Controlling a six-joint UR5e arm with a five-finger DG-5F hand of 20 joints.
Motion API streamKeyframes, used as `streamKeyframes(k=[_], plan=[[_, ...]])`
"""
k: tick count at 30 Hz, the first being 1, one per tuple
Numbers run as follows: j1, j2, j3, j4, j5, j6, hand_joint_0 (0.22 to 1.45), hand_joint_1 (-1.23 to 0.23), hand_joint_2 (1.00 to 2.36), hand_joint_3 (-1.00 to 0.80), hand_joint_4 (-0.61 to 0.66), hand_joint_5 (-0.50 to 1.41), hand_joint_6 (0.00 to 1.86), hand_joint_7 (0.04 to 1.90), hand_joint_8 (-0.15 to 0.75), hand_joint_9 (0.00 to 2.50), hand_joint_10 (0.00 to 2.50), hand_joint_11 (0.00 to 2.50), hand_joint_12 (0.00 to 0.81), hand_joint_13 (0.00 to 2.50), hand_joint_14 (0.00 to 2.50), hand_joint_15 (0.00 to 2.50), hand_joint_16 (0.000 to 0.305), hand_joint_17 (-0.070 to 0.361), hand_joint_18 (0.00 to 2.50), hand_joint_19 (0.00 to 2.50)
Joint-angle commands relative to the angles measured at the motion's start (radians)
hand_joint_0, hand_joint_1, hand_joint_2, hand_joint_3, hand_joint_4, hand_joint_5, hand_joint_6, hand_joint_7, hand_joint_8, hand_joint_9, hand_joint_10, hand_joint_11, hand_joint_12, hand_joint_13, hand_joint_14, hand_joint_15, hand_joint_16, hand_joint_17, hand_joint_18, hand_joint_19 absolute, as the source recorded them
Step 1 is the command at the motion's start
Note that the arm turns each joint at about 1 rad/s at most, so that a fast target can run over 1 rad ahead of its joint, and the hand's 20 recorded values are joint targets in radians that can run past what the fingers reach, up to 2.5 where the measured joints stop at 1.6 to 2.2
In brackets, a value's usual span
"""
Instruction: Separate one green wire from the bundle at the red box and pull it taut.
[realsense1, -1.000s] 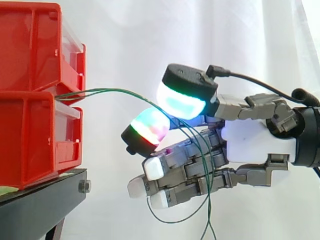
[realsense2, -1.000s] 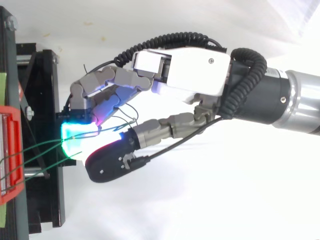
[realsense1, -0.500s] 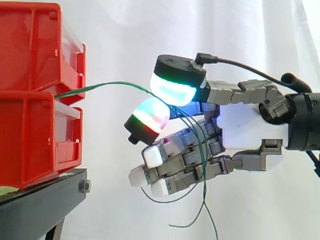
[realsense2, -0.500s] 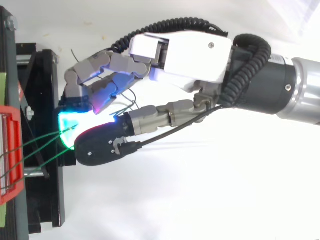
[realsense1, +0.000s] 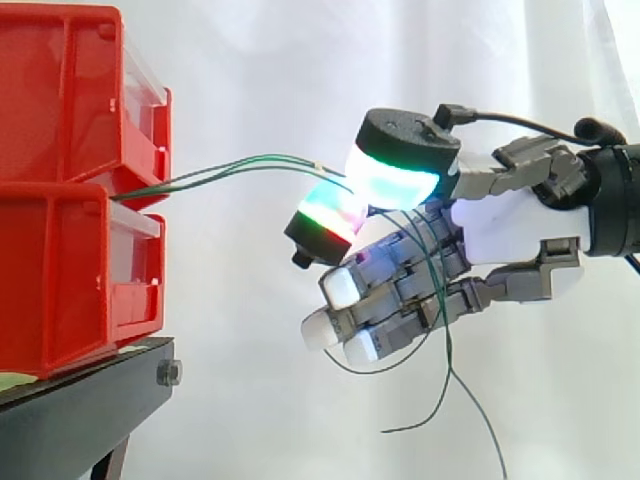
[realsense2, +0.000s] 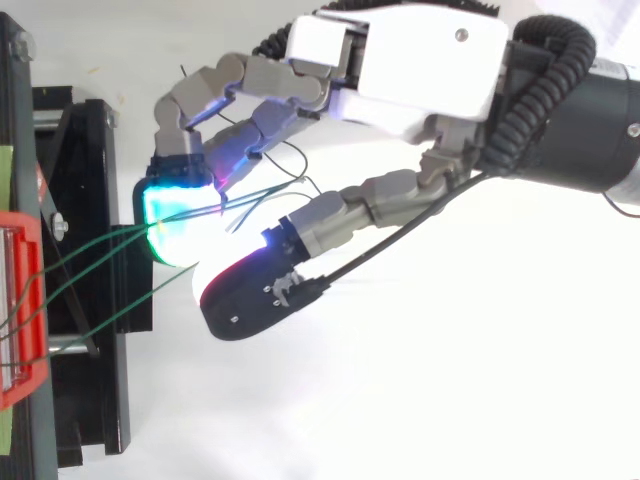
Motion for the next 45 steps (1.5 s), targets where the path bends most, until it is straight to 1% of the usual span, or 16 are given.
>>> streamKeyframes(k=[1, 4, 5, 8, 10, 16, 18, 19, 22, 25, 28, 29, 34, 37, 41, 45], plan=[[-0.004, 0.012, 0.000, -0.014, 0.000, -0.004, 0.56, -0.80, 1.00, -0.50, 0.18, -0.19, 0.88, 1.07, 0.272, 0.77, 0.02, 0.56, 0.347, 0.67, 0.01, 0.27, 0.054, 0.120, 0.62, 0.30], [-0.007, 0.015, 0.000, -0.014, 0.000, -0.004, 0.51, -0.63, 1.00, -0.50, 0.19, -0.17, 0.86, 1.11, 0.287, 0.81, 0.02, 0.56, 0.360, 0.68, 0.01, 0.28, 0.056, 0.126, 0.62, 0.33], [-0.007, 0.016, 0.000, -0.014, 0.000, -0.004, 0.51, -0.54, 1.00, -0.50, 0.19, -0.16, 0.84, 1.13, 0.292, 0.83, 0.02, 0.55, 0.361, 0.68, 0.01, 0.28, 0.057, 0.128, 0.62, 0.34], [-0.010, 0.019, 0.000, -0.014, 0.000, -0.006, 0.55, -0.41, 1.00, -0.49, 0.16, -0.16, 0.82, 1.14, 0.284, 0.84, 0.02, 0.57, 0.353, 0.68, 0.01, 0.29, 0.054, 0.123, 0.59, 0.36], [-0.012, 0.022, 0.000, -0.014, 0.000, -0.006, 0.58, -0.39, 1.00, -0.45, 0.15, -0.16, 0.81, 1.15, 0.278, 0.84, 0.02, 0.56, 0.350, 0.68, 0.01, 0.30, 0.053, 0.120, 0.57, 0.37], [-0.018, 0.022, 0.000, -0.011, 0.000, -0.009, 0.59, -0.51, 1.02, -0.28, 0.16, -0.17, 0.81, 1.17, 0.280, 0.83, 0.02, 0.57, 0.351, 0.68, 0.01, 0.30, 0.054, 0.120, 0.59, 0.37], [-0.024, 0.021, 0.000, -0.009, 0.000, -0.011, 0.58, -0.56, 1.02, -0.22, 0.17, -0.18, 0.83, 1.14, 0.278, 0.82, 0.02, 0.59, 0.354, 0.68, 0.01, 0.30, 0.054, 0.121, 0.60, 0.37], [-0.025, 0.022, 0.000, -0.009, 0.000, -0.012, 0.58, -0.63, 1.02, -0.19, 0.17, -0.19, 0.84, 1.15, 0.277, 0.81, 0.02, 0.60, 0.355, 0.68, 0.01, 0.30, 0.054, 0.121, 0.60, 0.37], [-0.038, 0.021, 0.000, -0.006, -0.002, -0.012, 0.59, -0.67, 1.02, -0.16, 0.17, -0.20, 0.85, 1.12, 0.278, 0.80, 0.02, 0.62, 0.357, 0.68, 0.01, 0.30, 0.054, 0.122, 0.60, 0.36], [-0.047, 0.021, 0.000, -0.005, -0.008, -0.014, 0.60, -0.72, 1.02, -0.18, 0.17, -0.21, 0.86, 1.09, 0.270, 0.77, 0.02, 0.62, 0.355, 0.68, 0.01, 0.31, 0.054, 0.122, 0.60, 0.36], [-0.061, 0.021, 0.000, -0.002, -0.035, -0.014, 0.61, -0.78, 1.02, -0.23, 0.18, -0.21, 0.87, 1.08, 0.270, 0.75, 0.02, 0.62, 0.355, 0.68, 0.01, 0.30, 0.054, 0.121, 0.61, 0.34], [-0.062, 0.021, 0.000, -0.002, -0.045, -0.014, 0.62, -0.78, 1.02, -0.25, 0.18, -0.21, 0.87, 1.07, 0.268, 0.75, 0.02, 0.63, 0.354, 0.68, 0.01, 0.30, 0.054, 0.121, 0.61, 0.34], [-0.064, 0.022, 0.000, -0.002, -0.048, -0.014, 0.63, -0.82, 1.01, -0.37, 0.18, -0.21, 0.87, 1.06, 0.266, 0.74, 0.02, 0.63, 0.348, 0.67, 0.01, 0.30, 0.053, 0.120, 0.61, 0.33], [-0.062, 0.022, 0.000, -0.002, -0.048, -0.017, 0.57, -0.74, 1.00, -0.50, 0.19, -0.20, 0.87, 1.07, 0.270, 0.78, 0.02, 0.63, 0.351, 0.69, 0.01, 0.30, 0.054, 0.121, 0.62, 0.35], [-0.059, 0.021, 0.010, -0.005, -0.048, -0.023, 0.53, -0.60, 1.00, -0.50, 0.19, -0.19, 0.86, 1.07, 0.284, 0.82, 0.02, 0.63, 0.359, 0.71, 0.01, 0.31, 0.056, 0.125, 0.64, 0.35], [-0.059, 0.022, 0.031, -0.015, -0.048, -0.038, 0.54, -0.47, 1.00, -0.50, 0.19, -0.19, 0.85, 1.09, 0.287, 0.85, 0.02, 0.64, 0.358, 0.72, 0.01, 0.31, 0.055, 0.124, 0.64, 0.37]])
